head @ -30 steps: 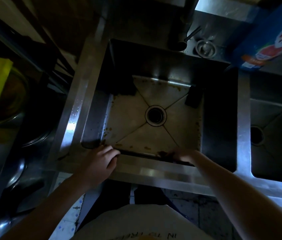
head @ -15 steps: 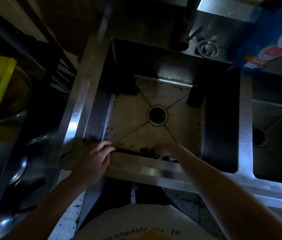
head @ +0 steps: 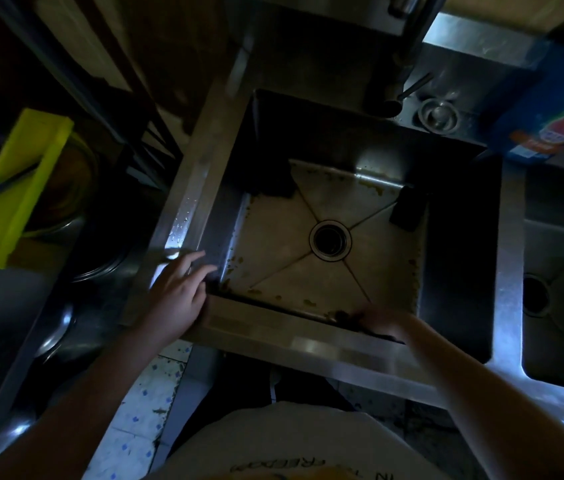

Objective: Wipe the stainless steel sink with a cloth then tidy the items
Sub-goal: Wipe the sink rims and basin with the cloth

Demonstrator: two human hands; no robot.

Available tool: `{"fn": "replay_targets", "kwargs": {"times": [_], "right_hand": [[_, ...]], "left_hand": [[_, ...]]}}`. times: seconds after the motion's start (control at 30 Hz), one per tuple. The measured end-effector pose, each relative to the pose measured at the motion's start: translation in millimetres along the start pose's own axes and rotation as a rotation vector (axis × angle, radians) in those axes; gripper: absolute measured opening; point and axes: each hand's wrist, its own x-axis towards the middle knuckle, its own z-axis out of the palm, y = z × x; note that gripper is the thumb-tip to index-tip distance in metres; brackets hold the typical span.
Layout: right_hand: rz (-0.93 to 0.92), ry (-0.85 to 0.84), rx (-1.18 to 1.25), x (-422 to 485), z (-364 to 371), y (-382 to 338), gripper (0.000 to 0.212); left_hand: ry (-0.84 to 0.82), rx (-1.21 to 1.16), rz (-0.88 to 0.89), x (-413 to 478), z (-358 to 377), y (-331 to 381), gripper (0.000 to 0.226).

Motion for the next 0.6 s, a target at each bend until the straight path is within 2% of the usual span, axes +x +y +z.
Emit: {"fn": "replay_targets", "kwargs": {"times": [0.13, 0.2, 0.27, 0.37, 0.43, 0.5, 0.6], "right_hand": [[0.112, 0.031, 0.161, 5, -1, 32, 0.051], [0.109, 0.034, 0.086, 8, 0, 22, 0.047], [0.092, 0.010, 0.074, 5, -1, -6, 0.032], [0.028, -0.019, 0.188, 12, 0, -63, 0.025], [-0.095, -0.028, 0.149, 18, 1, -104, 0.024], [-0.216, -0.038, 0.108, 23, 3, -142, 0.031], [-0.287, -0.034, 0.135, 28, 3, -183, 0.036]], "left_hand": [[-0.009, -0.075, -0.006, 11, -5, -4, 0.033], [0.009, -0.012, 0.013, 15, -10, -9, 0.033], [0.033, 0.058, 0.059, 19, -15, -14, 0.032], [0.045, 0.071, 0.089, 27, -21, -25, 0.033], [0.055, 0.069, 0.095, 31, -26, -33, 0.034], [0.058, 0.073, 0.120, 35, -31, -40, 0.035], [0.035, 0.061, 0.112, 42, -37, -45, 0.036]]}}
